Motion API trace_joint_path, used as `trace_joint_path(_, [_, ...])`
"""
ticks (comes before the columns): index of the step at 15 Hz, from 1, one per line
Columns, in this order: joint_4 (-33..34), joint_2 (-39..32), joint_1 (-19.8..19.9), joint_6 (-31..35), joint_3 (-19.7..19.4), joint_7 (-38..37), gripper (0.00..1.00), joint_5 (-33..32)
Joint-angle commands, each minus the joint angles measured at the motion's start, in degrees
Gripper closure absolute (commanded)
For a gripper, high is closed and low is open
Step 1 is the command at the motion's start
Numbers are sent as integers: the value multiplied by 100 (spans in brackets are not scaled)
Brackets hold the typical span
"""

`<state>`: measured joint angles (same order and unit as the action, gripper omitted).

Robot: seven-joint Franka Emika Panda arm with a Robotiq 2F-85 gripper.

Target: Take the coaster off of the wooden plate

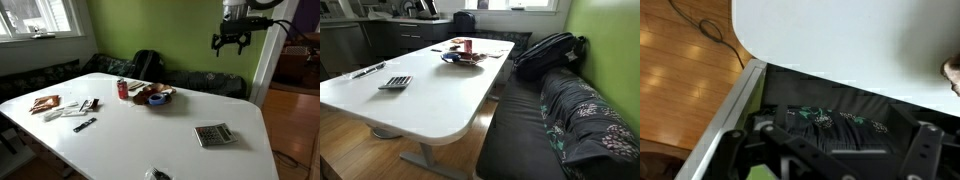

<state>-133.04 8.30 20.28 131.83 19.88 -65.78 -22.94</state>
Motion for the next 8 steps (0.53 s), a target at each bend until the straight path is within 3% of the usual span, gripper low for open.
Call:
trace_joint_path(1, [67, -84, -638, -67, -625, -96, 0, -113])
trace_joint_path(8, [112, -90, -646, -114, -629, -110, 0, -113])
